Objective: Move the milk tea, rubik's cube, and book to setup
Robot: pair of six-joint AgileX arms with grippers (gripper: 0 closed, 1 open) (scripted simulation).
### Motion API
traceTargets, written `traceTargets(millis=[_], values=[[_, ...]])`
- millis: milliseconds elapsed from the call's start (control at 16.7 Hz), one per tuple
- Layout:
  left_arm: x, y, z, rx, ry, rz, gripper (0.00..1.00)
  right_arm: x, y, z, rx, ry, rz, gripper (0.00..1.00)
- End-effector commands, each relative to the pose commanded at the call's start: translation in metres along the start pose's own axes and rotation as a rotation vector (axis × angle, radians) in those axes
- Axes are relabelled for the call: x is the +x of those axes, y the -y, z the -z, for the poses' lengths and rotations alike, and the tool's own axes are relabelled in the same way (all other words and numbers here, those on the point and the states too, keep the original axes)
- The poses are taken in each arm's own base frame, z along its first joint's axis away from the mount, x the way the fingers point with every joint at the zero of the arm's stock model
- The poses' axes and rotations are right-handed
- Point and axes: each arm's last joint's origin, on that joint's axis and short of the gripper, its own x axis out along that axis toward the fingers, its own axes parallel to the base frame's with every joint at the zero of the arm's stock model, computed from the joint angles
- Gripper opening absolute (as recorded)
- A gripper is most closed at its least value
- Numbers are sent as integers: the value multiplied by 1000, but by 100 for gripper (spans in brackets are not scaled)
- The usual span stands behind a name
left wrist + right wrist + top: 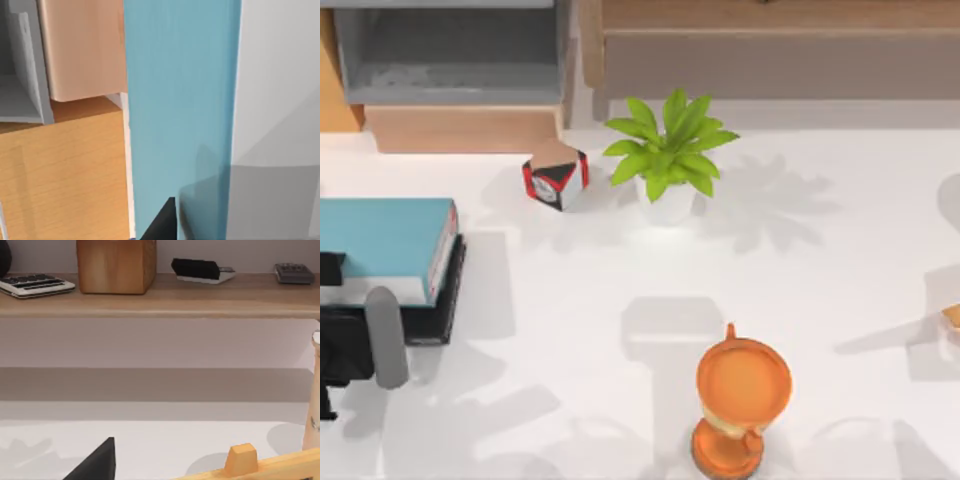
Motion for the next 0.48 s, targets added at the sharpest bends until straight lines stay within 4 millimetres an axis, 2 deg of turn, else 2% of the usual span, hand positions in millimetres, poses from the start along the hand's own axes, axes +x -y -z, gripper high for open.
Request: traceTargets(millis=[480], values=[[0,0,0,0,0,0,83,0,0,0,0,0,0,100]])
